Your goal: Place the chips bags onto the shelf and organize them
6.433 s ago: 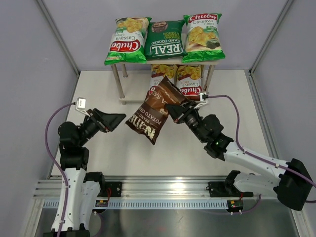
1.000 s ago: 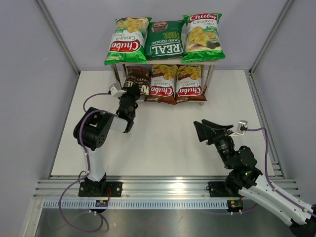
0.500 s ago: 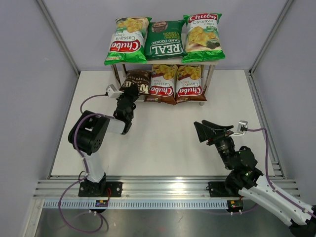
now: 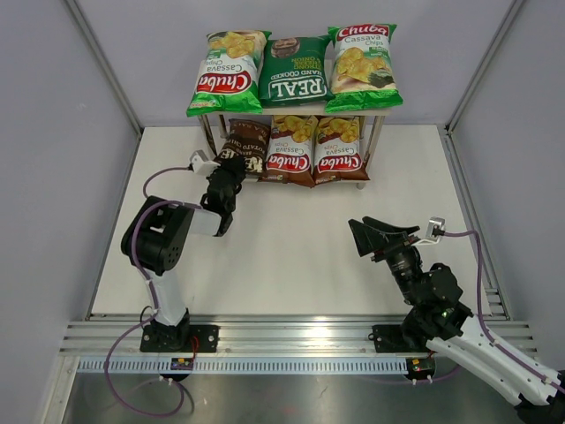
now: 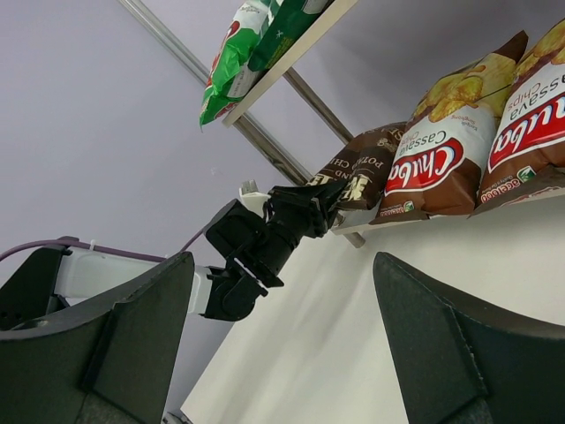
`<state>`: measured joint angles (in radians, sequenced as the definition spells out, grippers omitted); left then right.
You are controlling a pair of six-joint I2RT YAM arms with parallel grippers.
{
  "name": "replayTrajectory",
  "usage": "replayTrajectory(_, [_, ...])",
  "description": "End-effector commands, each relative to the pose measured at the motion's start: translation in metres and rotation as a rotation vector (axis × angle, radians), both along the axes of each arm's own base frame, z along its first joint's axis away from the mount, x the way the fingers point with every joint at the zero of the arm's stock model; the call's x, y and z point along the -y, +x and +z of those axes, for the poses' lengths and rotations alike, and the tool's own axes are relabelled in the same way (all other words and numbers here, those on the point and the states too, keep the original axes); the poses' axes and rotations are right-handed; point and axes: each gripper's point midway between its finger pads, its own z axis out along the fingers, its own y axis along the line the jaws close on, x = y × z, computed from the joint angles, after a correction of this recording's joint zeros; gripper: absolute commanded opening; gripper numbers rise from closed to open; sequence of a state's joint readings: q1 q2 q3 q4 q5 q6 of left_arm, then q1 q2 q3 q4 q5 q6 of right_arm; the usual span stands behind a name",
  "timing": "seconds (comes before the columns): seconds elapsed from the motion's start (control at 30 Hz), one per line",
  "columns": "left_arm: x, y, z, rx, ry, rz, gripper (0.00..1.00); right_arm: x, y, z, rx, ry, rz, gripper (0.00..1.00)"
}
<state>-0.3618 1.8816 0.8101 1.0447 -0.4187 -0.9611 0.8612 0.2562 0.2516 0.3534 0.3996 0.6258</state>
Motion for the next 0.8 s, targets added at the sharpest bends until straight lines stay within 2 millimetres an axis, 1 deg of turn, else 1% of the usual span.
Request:
replayTrajectory(0.0, [0.003, 0.009, 0.002, -0.027, 0.026, -0.008, 0.18, 0.003, -0.001, 0.005, 0.009, 0.014, -0.009, 0.9])
replayTrajectory(0.1, [0.005, 0.009, -0.006, -0.064, 0.032, -0.013, 0.19, 0.003, -0.001, 0.005, 0.008, 0.015, -0.005, 0.9])
replayTrajectory(0.13, [0.005, 0.008, -0.013, -0.093, 0.035, -0.014, 0.19, 0.003, -0.001, 0.006, 0.009, 0.016, -0.005, 0.9])
replayTrajectory(0.27, [0.0, 0.005, -0.027, -0.161, 0.039, 0.015, 0.2, 0.003, -0.002, 0.005, 0.007, 0.018, -0.003, 0.9])
replayTrajectory(0.37, [-0.001, 0.002, -0.031, -0.182, 0.04, 0.014, 0.29, 0.003, -0.002, 0.005, 0.008, 0.015, -0.005, 0.9])
replayTrajectory(0.4, [-0.001, 0.001, -0.034, -0.191, 0.045, 0.009, 0.37, 0.003, -0.002, 0.006, 0.008, 0.015, -0.002, 0.9])
replayTrajectory(0.47, [-0.001, 0.002, -0.034, -0.198, 0.051, 0.011, 0.42, 0.003, -0.001, 0.005, 0.006, 0.008, -0.005, 0.9])
replayTrajectory(0.5, [-0.001, 0.001, -0.038, -0.213, 0.065, 0.005, 0.45, 0.003, -0.001, 0.005, 0.005, 0.003, -0.007, 0.9])
replayTrajectory(0.57, [0.002, 0.005, -0.034, -0.217, 0.071, -0.003, 0.45, 0.003, -0.001, 0.004, 0.0, -0.005, -0.009, 0.9])
replayTrajectory(0.6, [0.002, 0.004, -0.039, -0.245, 0.081, -0.009, 0.45, 0.003, -0.001, 0.004, 0.0, -0.009, -0.012, 0.9])
replayTrajectory(0.67, [0.003, 0.003, -0.035, -0.251, 0.089, -0.015, 0.54, 0.004, 0.0, 0.004, -0.003, -0.017, -0.016, 0.91])
replayTrajectory(0.7, [0.001, 0.0, -0.037, -0.263, 0.096, -0.012, 0.58, 0.004, 0.0, 0.005, -0.003, -0.02, -0.018, 0.91])
replayTrajectory(0.73, [0.001, -0.001, -0.036, -0.263, 0.094, -0.012, 0.65, 0.005, 0.0, 0.005, -0.004, -0.025, -0.021, 0.91])
replayTrajectory(0.77, [-0.001, -0.004, -0.037, -0.27, 0.097, -0.01, 0.68, 0.005, 0.002, 0.002, -0.013, -0.038, -0.028, 0.91])
